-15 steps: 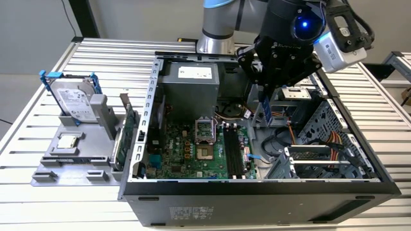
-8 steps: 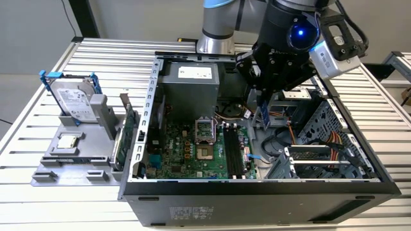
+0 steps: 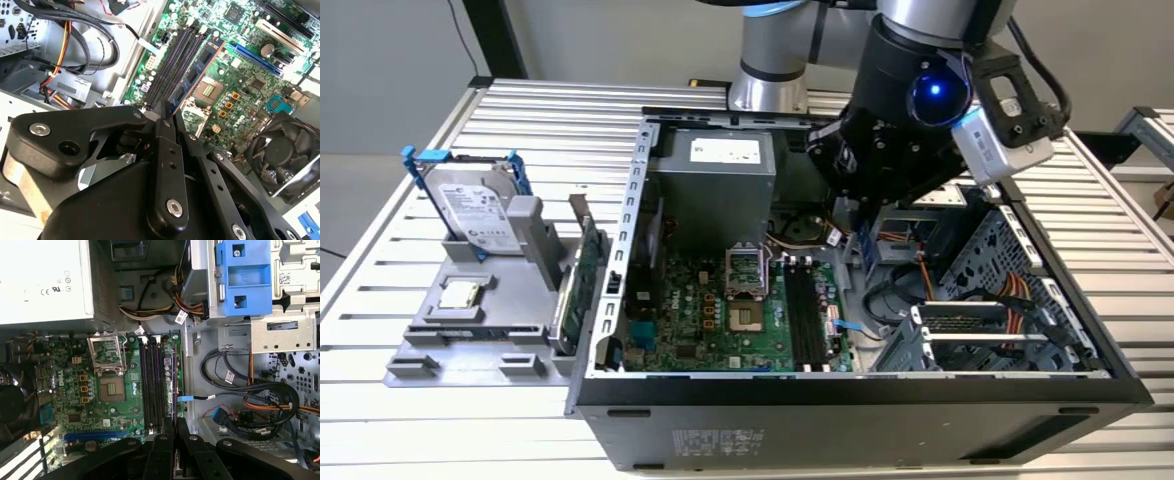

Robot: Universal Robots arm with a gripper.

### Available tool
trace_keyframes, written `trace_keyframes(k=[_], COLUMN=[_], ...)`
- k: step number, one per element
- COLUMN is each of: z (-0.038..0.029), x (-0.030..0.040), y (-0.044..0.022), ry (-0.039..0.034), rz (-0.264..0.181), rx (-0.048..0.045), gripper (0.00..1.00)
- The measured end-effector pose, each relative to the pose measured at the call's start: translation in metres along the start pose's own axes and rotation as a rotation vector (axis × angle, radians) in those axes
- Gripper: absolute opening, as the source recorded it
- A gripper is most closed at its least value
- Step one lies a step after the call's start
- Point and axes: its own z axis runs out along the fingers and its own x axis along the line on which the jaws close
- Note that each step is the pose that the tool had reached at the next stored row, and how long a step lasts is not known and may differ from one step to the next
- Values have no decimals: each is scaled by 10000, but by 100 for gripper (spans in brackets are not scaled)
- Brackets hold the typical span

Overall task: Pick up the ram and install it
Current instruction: 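Insert the ram into the slot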

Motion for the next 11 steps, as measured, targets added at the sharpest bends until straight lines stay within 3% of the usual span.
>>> trace_keyframes(k=[11], z=[196], x=[3], y=[3], ry=[-4], rz=[-142], rx=[22], gripper=[0])
